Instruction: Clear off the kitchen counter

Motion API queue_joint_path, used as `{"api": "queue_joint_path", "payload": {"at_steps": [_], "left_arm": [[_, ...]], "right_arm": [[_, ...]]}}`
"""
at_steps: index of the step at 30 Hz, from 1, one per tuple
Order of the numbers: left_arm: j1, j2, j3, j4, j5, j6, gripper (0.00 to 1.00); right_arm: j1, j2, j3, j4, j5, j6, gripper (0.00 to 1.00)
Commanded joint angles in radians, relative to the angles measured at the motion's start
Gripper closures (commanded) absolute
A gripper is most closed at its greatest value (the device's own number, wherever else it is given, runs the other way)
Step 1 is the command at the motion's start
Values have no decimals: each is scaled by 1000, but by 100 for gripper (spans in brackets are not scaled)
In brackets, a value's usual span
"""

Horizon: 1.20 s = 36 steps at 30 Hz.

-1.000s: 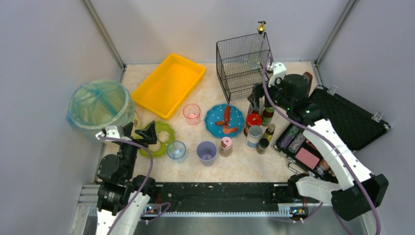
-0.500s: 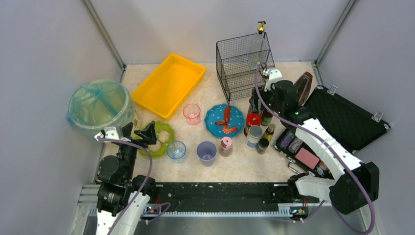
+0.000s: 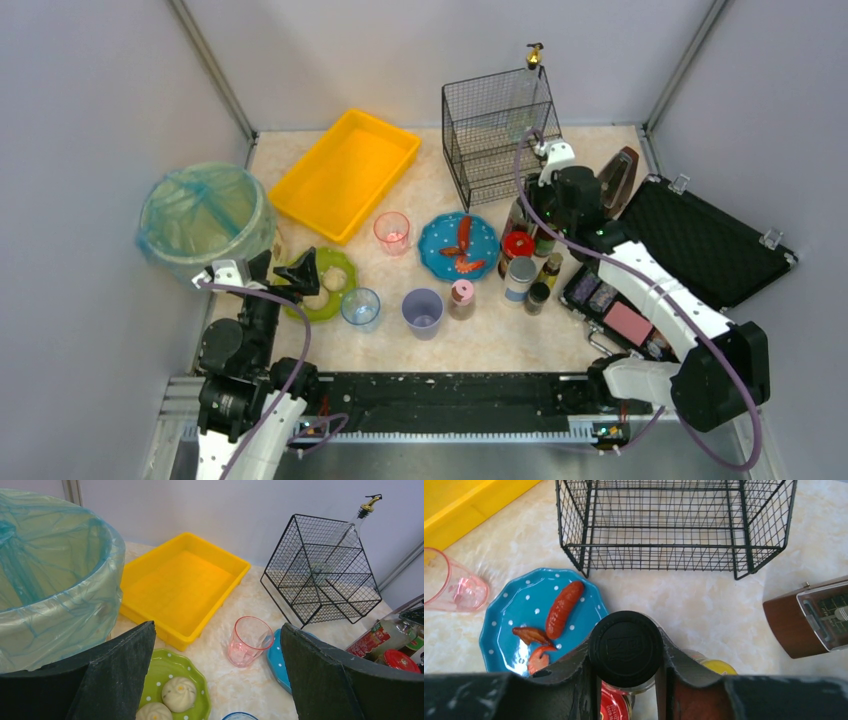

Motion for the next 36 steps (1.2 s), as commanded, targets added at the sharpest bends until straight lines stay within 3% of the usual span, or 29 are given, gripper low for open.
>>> {"api": "queue_joint_path", "payload": {"at_steps": [1, 19, 36], "left_arm": [[-4, -7, 11, 18, -7, -1, 1], [-6, -6, 11, 17, -10, -1, 1], [-8, 13, 10, 17, -17, 3, 1]], "right_arm": [[13, -34, 29, 4, -26, 18, 98], [14, -29, 420, -141, -151, -66, 100], [12, 348, 977, -25, -108, -254, 100]]}}
